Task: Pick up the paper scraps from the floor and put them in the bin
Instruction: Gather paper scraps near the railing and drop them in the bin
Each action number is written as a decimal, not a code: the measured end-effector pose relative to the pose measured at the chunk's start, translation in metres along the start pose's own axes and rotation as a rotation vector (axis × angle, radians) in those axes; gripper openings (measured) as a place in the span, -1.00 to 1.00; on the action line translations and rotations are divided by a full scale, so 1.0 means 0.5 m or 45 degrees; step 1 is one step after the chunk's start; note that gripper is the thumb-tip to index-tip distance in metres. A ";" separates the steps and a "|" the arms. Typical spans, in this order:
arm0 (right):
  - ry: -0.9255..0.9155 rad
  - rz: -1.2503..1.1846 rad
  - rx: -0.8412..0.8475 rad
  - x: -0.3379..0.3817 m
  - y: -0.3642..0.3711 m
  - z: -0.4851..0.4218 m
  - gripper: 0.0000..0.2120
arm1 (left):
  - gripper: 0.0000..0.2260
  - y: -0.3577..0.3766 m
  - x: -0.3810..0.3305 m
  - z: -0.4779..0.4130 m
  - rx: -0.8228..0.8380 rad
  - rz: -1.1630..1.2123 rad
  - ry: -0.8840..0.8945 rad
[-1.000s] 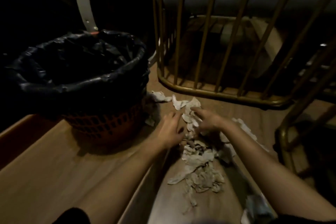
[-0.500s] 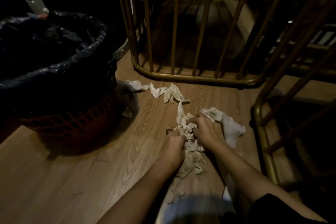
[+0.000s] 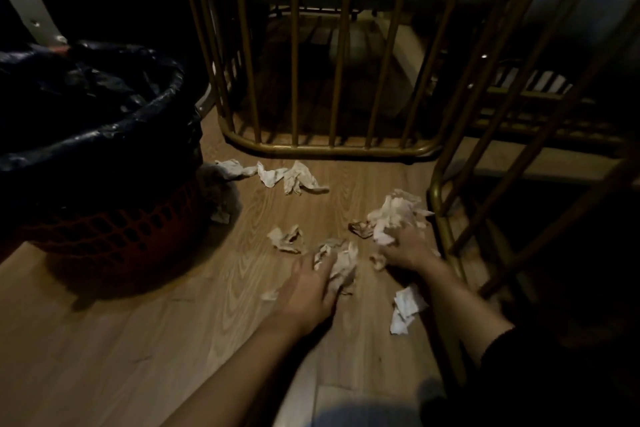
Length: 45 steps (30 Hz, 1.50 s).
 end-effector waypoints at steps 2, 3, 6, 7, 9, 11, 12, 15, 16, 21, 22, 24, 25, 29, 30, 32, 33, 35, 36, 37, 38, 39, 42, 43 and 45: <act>-0.020 0.036 -0.087 -0.017 0.044 0.034 -0.56 | -0.45 0.047 -0.031 0.001 0.168 -0.135 0.031; -0.030 0.018 -0.154 -0.020 0.058 0.046 -0.58 | -0.46 0.061 -0.045 0.002 0.197 -0.213 0.059; -0.097 -0.082 -0.251 0.011 0.063 0.073 -0.67 | -0.66 0.072 -0.068 0.010 0.131 -0.283 0.083; -0.147 -0.123 -0.258 0.028 0.057 0.079 -0.70 | -0.70 0.068 -0.066 0.012 0.094 -0.253 0.063; -0.195 -0.298 -0.202 0.054 0.044 0.088 -0.77 | -0.74 0.052 -0.048 0.018 0.040 -0.209 0.022; -0.150 -0.533 -0.158 0.062 0.020 0.100 -0.84 | -0.76 0.028 -0.013 0.034 0.008 -0.135 -0.029; -0.138 -0.599 -0.170 0.067 0.005 0.110 -0.85 | -0.77 0.013 0.005 0.048 -0.014 -0.092 -0.044; -0.103 -0.560 -0.245 0.080 -0.026 0.154 -0.80 | -0.79 -0.033 0.050 0.099 -0.088 -0.046 -0.028; -0.037 -0.463 -0.235 0.072 -0.023 0.167 -0.77 | -0.78 -0.047 0.060 0.114 -0.096 -0.041 -0.017; 0.074 0.115 0.056 0.007 0.097 0.247 -0.51 | -0.66 -0.086 0.078 0.150 -0.135 -0.038 -0.012; 0.016 0.081 -0.011 0.006 0.112 0.266 -0.54 | -0.66 -0.083 0.076 0.154 -0.123 -0.036 -0.011; -0.102 0.028 -0.156 0.011 0.123 0.294 -0.60 | -0.66 -0.073 0.067 0.159 -0.087 -0.050 -0.006; -0.127 0.004 -0.182 0.017 0.124 0.300 -0.63 | -0.67 -0.069 0.062 0.162 -0.073 -0.052 -0.011; -0.196 -0.277 -0.138 0.087 0.075 0.280 -0.72 | -0.71 -0.118 0.016 0.165 -0.070 -0.103 0.014; -0.252 -0.318 -0.139 0.125 0.053 0.273 -0.70 | -0.72 -0.150 0.002 0.165 -0.086 -0.100 0.031; -0.387 -0.362 -0.168 0.222 0.001 0.261 -0.68 | -0.70 -0.236 -0.013 0.164 -0.165 -0.091 0.082; -0.432 -0.384 -0.169 0.274 -0.028 0.259 -0.68 | -0.72 -0.290 -0.015 0.167 -0.217 -0.165 0.095; -0.510 -0.435 -0.187 0.378 -0.088 0.253 -0.68 | -0.77 -0.405 -0.017 0.181 -0.296 -0.294 0.079; -0.549 -0.467 -0.211 0.429 -0.121 0.252 -0.68 | -0.75 -0.461 -0.017 0.193 -0.317 -0.307 0.063; -0.578 -0.483 -0.249 0.480 -0.156 0.257 -0.67 | -0.73 -0.516 -0.017 0.205 -0.350 -0.307 0.047; -0.618 -0.498 -0.292 0.529 -0.188 0.264 -0.67 | -0.73 -0.568 -0.018 0.219 -0.392 -0.299 0.028; -0.649 -0.517 -0.322 0.575 -0.216 0.275 -0.66 | -0.73 -0.621 -0.020 0.234 -0.449 -0.283 0.008; -0.727 -0.648 -0.318 0.695 -0.288 0.307 -0.68 | -0.78 -0.742 -0.019 0.274 -0.592 -0.257 -0.078; -0.734 -0.692 -0.299 0.731 -0.308 0.308 -0.69 | -0.79 -0.773 -0.022 0.281 -0.624 -0.272 -0.089; -0.724 -0.730 -0.246 0.791 -0.328 0.279 -0.69 | -0.78 -0.828 -0.022 0.285 -0.726 -0.271 -0.102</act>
Point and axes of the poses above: each hand's wrist, its own z-axis away from the middle knuckle, its own y-axis out of the palm, x = y × z, the point moved 7 cm from there along -z, towards the middle knuckle
